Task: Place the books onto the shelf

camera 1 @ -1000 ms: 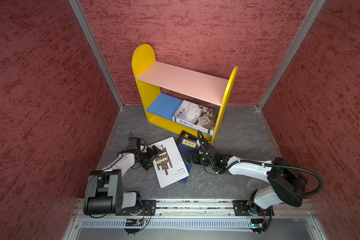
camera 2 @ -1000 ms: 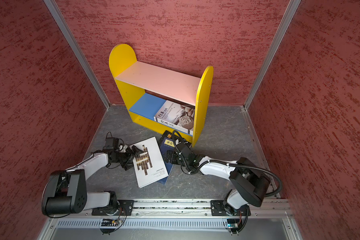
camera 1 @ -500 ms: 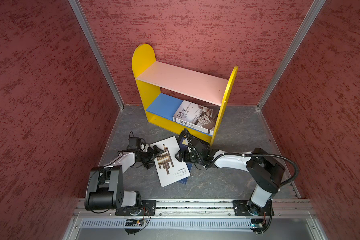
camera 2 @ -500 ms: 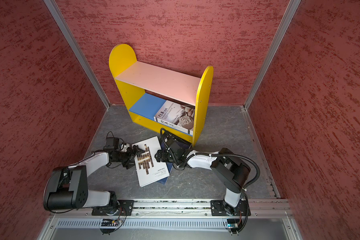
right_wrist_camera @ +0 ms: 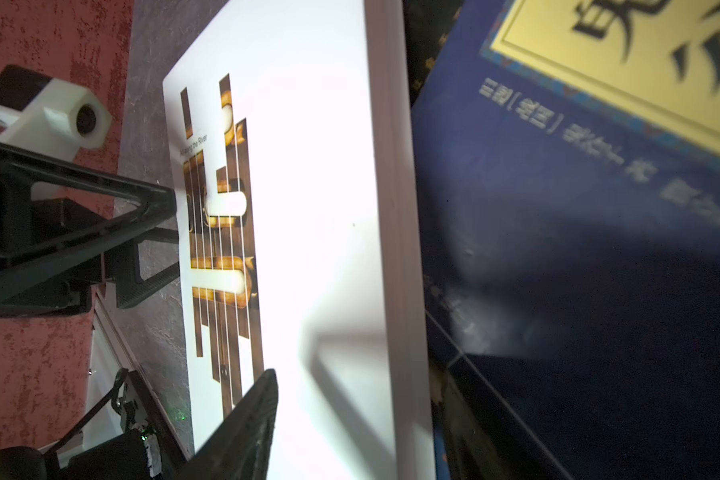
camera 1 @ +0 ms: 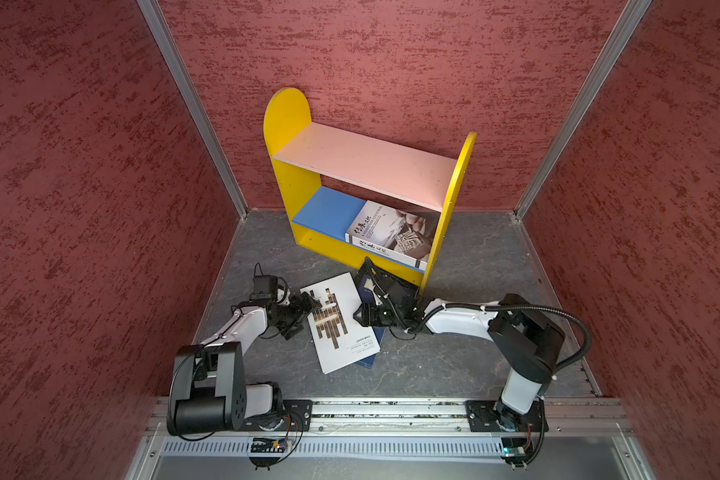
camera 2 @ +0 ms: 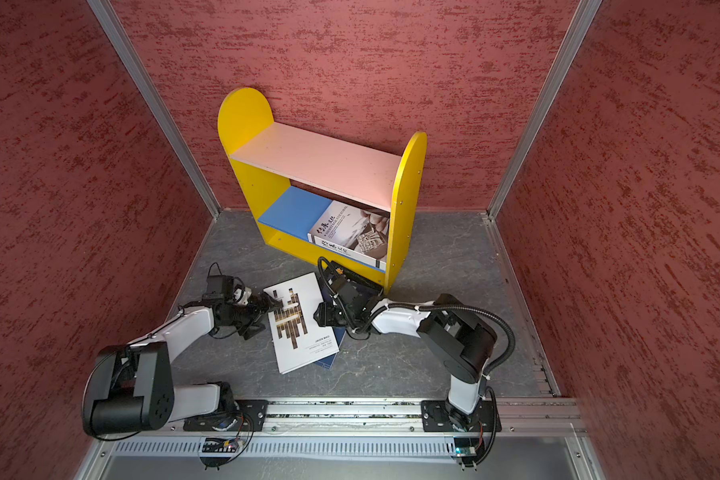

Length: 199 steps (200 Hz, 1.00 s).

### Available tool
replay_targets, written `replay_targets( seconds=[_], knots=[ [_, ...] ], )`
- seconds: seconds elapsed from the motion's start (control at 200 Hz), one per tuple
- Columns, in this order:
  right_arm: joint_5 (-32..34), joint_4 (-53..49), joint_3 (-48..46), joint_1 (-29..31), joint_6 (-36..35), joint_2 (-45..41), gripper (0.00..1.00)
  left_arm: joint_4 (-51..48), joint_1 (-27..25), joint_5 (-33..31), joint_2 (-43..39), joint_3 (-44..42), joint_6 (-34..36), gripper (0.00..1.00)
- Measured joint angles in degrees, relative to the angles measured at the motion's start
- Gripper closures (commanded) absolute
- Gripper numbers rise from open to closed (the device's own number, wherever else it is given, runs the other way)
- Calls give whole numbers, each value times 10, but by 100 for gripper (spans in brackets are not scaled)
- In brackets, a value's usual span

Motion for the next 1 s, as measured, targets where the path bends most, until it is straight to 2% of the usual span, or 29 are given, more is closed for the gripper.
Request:
replay_targets(
  seconds=[0.225, 0.441, 0.651, 0.736, 0.812, 0.997],
  knots=[
    [-22, -2, 2, -6, -10, 8, 48, 74, -54, 47, 25, -8, -7, 3],
    [-54, 2, 21, -19, -19, 30, 50, 152, -55, 94, 34, -29, -34, 3],
    [-93, 31, 21, -38, -19, 34, 47, 182, -56, 140, -16, -24, -64, 4],
    [-104, 42, 21, -44, -17, 34, 42, 183, -56, 155, -37, -14, -70, 9],
    [-113, 49, 21, -47, -15, 34, 38, 183, -56, 165, -47, -5, -77, 19],
    [-128, 57, 21, -51, -15, 34, 36, 158, -57, 156, -45, 12, -75, 41]
  ],
)
